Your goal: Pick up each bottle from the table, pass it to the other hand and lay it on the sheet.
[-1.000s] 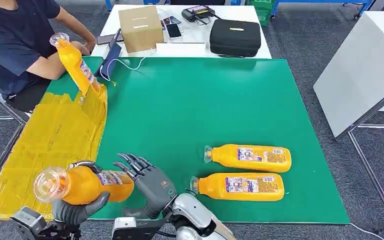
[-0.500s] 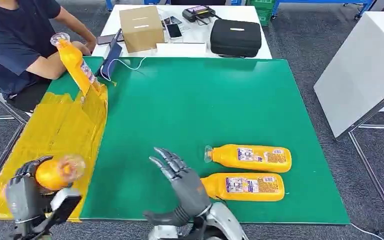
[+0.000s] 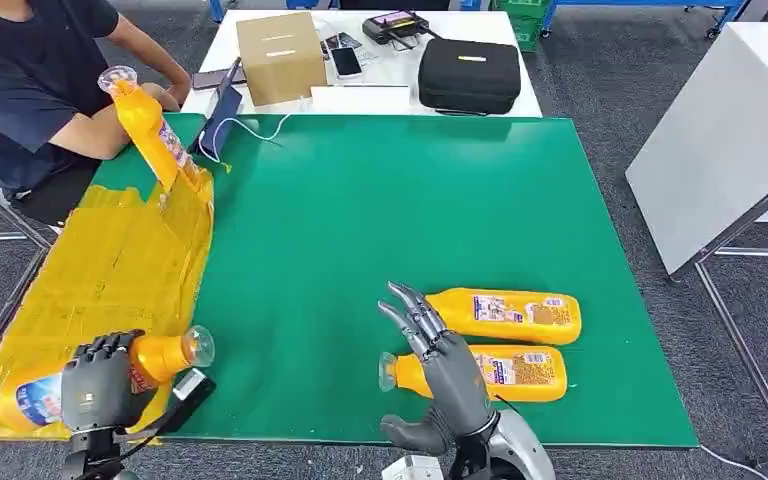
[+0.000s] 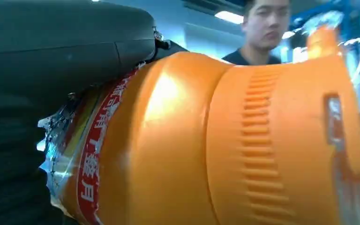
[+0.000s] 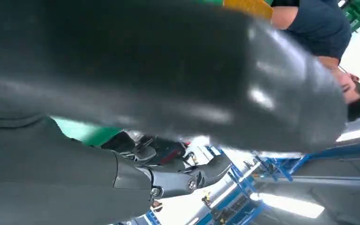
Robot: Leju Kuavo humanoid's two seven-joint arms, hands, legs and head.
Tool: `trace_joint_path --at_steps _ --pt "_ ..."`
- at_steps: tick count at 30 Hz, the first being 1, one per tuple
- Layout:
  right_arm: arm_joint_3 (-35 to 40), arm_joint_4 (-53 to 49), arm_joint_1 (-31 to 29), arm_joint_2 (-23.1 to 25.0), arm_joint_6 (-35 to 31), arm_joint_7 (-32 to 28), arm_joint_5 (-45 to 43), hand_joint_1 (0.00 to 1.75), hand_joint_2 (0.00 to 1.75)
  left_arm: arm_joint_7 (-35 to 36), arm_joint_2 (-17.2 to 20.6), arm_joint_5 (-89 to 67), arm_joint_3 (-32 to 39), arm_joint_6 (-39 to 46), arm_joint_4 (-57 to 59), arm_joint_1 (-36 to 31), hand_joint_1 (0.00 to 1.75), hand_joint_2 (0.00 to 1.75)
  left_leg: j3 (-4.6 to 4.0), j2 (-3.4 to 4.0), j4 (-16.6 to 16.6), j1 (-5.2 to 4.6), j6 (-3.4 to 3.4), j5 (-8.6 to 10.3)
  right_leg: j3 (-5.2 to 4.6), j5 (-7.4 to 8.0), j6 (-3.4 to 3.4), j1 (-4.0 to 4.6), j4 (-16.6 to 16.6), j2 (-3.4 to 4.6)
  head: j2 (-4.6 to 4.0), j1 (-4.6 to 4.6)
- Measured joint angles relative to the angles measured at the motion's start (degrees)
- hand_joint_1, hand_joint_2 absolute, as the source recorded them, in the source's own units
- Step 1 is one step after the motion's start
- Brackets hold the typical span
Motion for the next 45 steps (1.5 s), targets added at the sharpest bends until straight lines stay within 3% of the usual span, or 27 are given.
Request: trace_joint_path --at_steps 7,15,16,17,20,21,31,36,41,45 --pt "-0.17 -0.15 -0.12 -0.22 0.11 -0.11 -0.07 0.0 0.0 7.34 6.53 -0.02 -10.86 0.0 1.97 -0.13 1.75 1.75 -0.02 -0.04 -0.01 -0.02 -0.01 0.0 0.02 -0.02 -0.01 -0.05 0.0 -0.02 0.0 0.02" --pt "-0.2 -0.15 -0.35 -0.42 0.28 -0.11 -0.02 0.0 0.0 5.58 7.86 -0.07 -17.39 0.02 5.66 -0.77 1.75 1.75 -0.02 -0.06 0.0 -0.09 0.0 0.0 0.02 -0.01 0.0 -0.11 -0.01 -0.02 0.0 0.0" --pt "-0.22 -0.13 -0.37 -0.46 0.28 -0.11 -0.02 0.0 0.0 5.56 7.97 -0.07 -17.61 0.13 6.0 -1.01 0.35 1.75 -0.02 -0.08 0.0 -0.08 0.0 0.0 0.04 -0.01 0.0 -0.1 -0.01 -0.02 0.0 0.02" --pt "-0.22 -0.13 -0.4 -0.48 0.28 -0.11 -0.02 0.0 0.0 5.54 8.08 -0.07 -17.78 0.15 6.18 -1.11 0.0 1.75 -0.01 -0.1 0.0 -0.08 0.0 0.0 0.05 -0.01 0.0 -0.1 0.0 -0.02 0.0 0.02" --pt "-0.22 -0.15 -0.41 -0.48 0.33 -0.11 -0.02 0.0 0.0 4.46 8.13 -0.07 -18.04 0.31 6.69 -1.26 0.0 1.75 0.0 -0.09 0.0 -0.05 0.0 0.0 0.04 -0.01 0.0 -0.07 0.0 -0.02 0.0 0.0" --pt "-0.24 -0.15 -0.43 -0.5 0.44 -0.11 -0.02 0.0 0.0 3.4 8.13 -0.07 -18.04 0.39 7.21 -1.46 0.0 0.0 0.0 -0.1 0.0 -0.04 0.0 0.0 0.05 -0.01 0.0 -0.06 0.0 -0.03 0.0 0.02" --pt "-0.31 -0.13 -0.63 -0.52 1.05 -0.09 -0.09 0.0 0.0 -14.18 4.11 4.86 -11.16 -0.22 9.0 -1.96 0.0 0.0 0.02 -0.11 -0.01 -0.06 0.0 0.01 0.11 -0.01 0.0 -0.08 0.0 -0.03 0.0 0.02" --pt "-0.68 -0.15 -0.63 -0.5 1.25 0.2 0.15 0.0 0.0 -25.07 2.94 21.52 -9.58 -13.82 8.48 -2.49 0.0 0.0 0.09 -0.15 -0.01 -0.08 0.0 0.0 0.19 -0.01 0.0 -0.1 0.0 -0.04 0.0 0.0" --pt "-1.33 -0.13 -0.57 -0.57 2.05 0.59 1.62 0.0 0.0 -28.82 2.16 31.39 -8.54 -23.33 6.86 -2.89 0.0 0.0 0.15 -0.15 -0.01 -0.05 0.0 0.0 0.23 -0.01 0.0 -0.07 0.0 -0.04 0.0 0.02" --pt "-1.46 -0.13 -0.48 -0.79 2.1 0.9 2.05 0.0 0.0 -29.74 1.76 33.05 -7.95 -24.85 6.23 -2.64 0.0 0.0 0.15 -0.15 -0.01 -0.06 0.0 0.0 0.24 -0.02 0.0 -0.07 0.0 -0.05 0.0 0.0"
